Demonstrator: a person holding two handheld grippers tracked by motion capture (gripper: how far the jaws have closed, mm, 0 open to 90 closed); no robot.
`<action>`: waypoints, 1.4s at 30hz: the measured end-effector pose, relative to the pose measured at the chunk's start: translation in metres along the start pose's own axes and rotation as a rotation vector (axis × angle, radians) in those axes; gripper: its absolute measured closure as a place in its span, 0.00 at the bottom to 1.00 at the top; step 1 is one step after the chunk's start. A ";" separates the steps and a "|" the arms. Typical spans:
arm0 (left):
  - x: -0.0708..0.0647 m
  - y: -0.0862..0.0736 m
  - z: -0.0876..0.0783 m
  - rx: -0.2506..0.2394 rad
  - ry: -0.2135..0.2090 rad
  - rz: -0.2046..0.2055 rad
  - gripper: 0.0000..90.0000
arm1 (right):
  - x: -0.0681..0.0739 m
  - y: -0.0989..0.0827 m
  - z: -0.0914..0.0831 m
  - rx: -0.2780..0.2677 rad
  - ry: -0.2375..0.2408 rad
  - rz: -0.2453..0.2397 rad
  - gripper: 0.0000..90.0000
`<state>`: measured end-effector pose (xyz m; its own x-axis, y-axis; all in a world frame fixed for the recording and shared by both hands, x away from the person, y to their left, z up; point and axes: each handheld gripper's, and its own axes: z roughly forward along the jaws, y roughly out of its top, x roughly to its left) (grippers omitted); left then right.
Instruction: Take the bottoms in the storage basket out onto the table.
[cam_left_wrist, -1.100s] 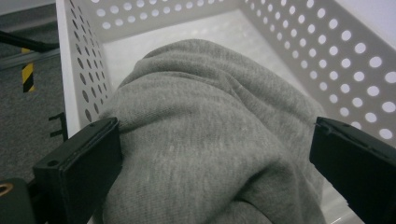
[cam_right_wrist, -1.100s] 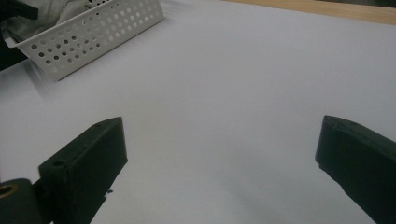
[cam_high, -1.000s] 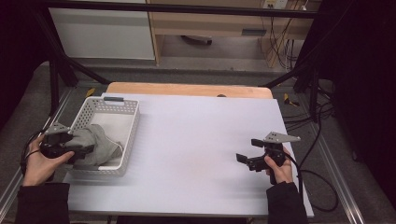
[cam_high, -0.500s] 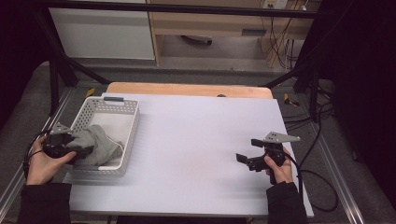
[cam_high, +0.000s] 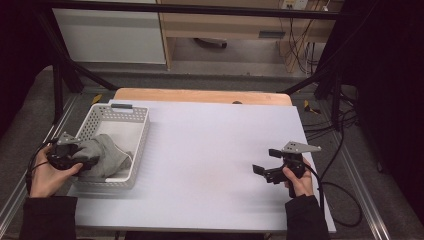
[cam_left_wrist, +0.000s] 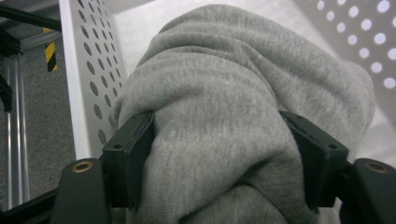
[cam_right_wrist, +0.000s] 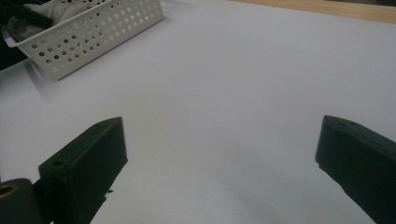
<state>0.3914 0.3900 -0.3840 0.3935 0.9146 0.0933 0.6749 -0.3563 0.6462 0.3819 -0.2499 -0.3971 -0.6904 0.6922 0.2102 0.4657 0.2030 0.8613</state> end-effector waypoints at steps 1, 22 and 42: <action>0.000 0.000 0.000 0.002 0.000 -0.005 0.35 | 0.000 0.000 0.000 0.000 0.001 0.000 0.03; -0.001 0.003 0.000 0.027 -0.020 -0.023 0.59 | 0.000 0.000 0.000 -0.002 0.002 0.001 0.03; -0.002 0.006 -0.002 0.005 -0.036 -0.028 0.74 | 0.000 0.000 -0.001 -0.003 0.002 0.003 0.03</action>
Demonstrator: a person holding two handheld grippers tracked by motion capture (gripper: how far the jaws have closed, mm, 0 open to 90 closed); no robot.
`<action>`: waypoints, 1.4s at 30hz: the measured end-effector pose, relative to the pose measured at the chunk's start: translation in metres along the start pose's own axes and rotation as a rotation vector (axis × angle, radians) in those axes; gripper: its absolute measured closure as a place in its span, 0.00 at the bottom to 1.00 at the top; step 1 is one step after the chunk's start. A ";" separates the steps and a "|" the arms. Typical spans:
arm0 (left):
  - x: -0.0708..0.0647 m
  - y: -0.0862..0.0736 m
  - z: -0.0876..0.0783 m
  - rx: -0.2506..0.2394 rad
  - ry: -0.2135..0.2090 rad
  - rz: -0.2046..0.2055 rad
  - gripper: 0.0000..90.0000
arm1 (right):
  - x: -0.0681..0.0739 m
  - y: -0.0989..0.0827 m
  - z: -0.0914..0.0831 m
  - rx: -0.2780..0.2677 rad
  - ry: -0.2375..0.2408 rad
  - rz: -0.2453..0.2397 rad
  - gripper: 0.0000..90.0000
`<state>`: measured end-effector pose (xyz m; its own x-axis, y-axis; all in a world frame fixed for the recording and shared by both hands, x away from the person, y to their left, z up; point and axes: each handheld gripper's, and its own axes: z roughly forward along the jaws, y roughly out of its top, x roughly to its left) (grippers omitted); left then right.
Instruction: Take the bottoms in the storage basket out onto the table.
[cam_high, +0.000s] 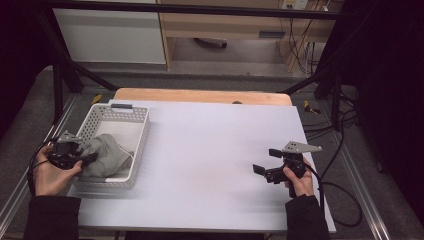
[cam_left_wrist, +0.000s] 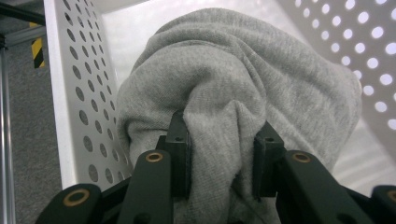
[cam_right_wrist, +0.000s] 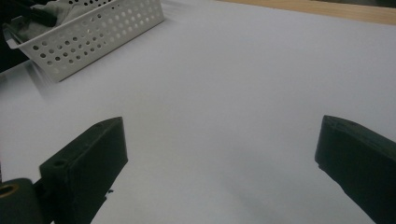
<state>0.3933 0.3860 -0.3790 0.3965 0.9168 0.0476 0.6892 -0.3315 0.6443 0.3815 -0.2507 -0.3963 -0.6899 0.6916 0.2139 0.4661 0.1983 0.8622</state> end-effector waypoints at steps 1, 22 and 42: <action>0.000 0.000 0.000 -0.001 -0.002 0.000 0.74 | 0.000 0.000 0.000 0.001 0.000 0.000 0.03; -0.004 0.005 -0.013 -0.044 -0.055 -0.027 0.76 | 0.000 0.000 -0.001 -0.006 0.000 0.002 0.03; -0.006 0.008 -0.021 -0.068 -0.061 -0.034 0.76 | 0.000 0.000 -0.001 -0.004 0.001 0.002 0.03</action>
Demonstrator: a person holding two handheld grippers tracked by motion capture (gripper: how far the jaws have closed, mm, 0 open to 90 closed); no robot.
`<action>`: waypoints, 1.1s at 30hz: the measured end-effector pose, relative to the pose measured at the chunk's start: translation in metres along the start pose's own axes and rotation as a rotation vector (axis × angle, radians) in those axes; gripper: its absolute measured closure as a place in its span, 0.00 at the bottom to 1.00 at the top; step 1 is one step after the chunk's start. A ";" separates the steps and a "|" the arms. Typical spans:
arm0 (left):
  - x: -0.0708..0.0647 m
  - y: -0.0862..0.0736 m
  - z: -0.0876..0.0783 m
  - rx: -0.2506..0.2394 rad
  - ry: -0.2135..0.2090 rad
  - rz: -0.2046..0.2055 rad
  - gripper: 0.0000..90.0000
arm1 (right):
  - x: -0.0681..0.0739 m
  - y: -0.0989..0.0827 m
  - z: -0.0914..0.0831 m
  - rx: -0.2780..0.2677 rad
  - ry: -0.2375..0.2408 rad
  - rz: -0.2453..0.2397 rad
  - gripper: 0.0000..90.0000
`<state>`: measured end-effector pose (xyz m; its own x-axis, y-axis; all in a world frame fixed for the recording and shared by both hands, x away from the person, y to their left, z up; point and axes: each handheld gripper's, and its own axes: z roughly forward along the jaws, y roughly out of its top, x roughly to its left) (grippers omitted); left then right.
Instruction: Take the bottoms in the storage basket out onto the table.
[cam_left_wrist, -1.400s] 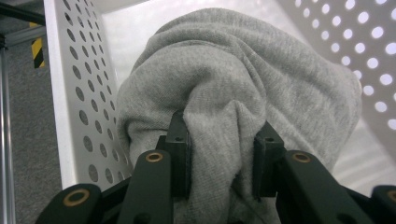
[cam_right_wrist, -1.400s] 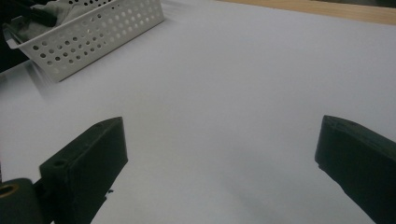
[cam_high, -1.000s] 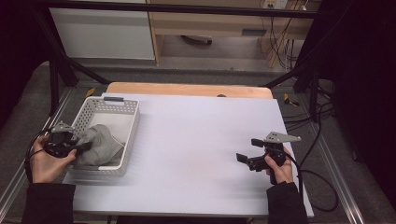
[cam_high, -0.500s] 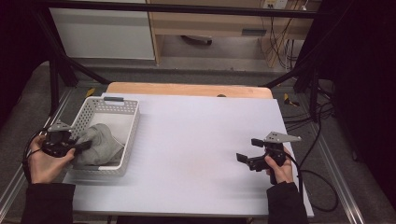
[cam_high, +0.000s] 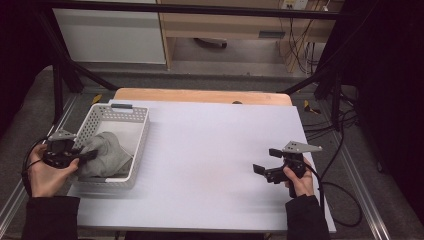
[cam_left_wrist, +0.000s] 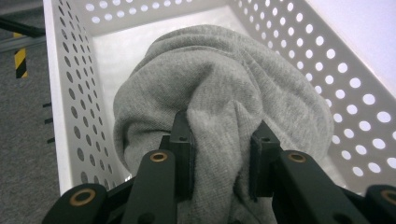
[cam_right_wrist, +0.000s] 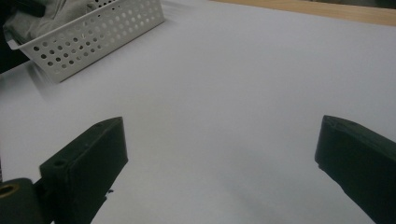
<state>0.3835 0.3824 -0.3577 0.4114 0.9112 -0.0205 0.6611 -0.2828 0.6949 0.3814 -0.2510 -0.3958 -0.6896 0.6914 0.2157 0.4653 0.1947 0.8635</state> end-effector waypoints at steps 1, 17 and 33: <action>0.000 0.000 0.000 -0.001 -0.001 -0.002 0.76 | 0.000 0.000 0.000 0.000 0.001 0.000 0.03; -0.003 0.003 -0.009 -0.023 0.000 -0.004 0.76 | 0.000 0.000 0.000 0.000 0.001 0.000 0.03; -0.008 0.007 -0.018 -0.048 0.004 0.001 0.77 | 0.000 0.000 0.000 -0.002 0.001 -0.001 0.03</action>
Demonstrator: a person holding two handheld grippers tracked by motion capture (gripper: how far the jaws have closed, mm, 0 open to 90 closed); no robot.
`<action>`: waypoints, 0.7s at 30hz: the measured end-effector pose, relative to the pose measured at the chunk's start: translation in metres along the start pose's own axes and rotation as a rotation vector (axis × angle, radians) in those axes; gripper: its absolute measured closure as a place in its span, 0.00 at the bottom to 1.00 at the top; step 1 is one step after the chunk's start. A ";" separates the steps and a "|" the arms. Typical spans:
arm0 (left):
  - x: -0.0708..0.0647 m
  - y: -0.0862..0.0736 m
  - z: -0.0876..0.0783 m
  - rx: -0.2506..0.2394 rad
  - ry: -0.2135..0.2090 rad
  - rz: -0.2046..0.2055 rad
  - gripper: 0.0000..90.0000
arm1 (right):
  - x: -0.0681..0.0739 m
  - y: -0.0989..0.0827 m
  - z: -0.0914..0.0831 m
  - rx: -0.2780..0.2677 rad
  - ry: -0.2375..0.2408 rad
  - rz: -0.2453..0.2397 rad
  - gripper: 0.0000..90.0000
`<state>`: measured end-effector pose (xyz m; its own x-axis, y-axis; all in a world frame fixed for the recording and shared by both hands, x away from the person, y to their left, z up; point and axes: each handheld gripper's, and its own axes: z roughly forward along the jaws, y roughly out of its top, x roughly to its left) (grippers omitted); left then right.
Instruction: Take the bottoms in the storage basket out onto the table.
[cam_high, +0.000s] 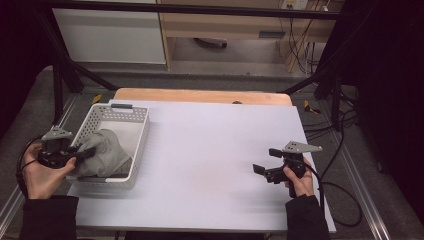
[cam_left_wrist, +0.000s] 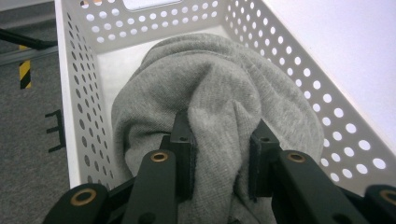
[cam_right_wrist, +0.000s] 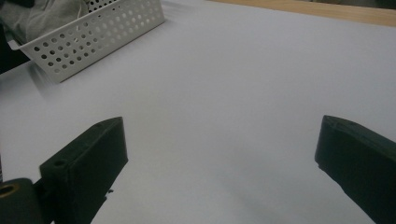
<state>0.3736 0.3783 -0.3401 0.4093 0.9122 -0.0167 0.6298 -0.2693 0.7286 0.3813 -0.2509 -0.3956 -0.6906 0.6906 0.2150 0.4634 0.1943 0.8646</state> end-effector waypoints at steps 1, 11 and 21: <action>0.000 0.000 -0.001 0.001 -0.001 -0.001 0.77 | 0.000 0.000 0.000 0.000 0.000 0.001 0.03; -0.002 0.002 -0.007 -0.014 -0.002 -0.002 0.77 | 0.000 0.000 0.000 0.001 -0.001 0.001 0.03; -0.003 0.005 -0.012 -0.024 -0.002 0.001 0.77 | 0.000 0.000 0.000 0.002 -0.002 -0.001 0.03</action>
<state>0.3676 0.3778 -0.3281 0.4112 0.9114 -0.0170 0.6131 -0.2628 0.7450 0.3814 -0.2509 -0.3959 -0.6900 0.6915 0.2137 0.4641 0.1963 0.8637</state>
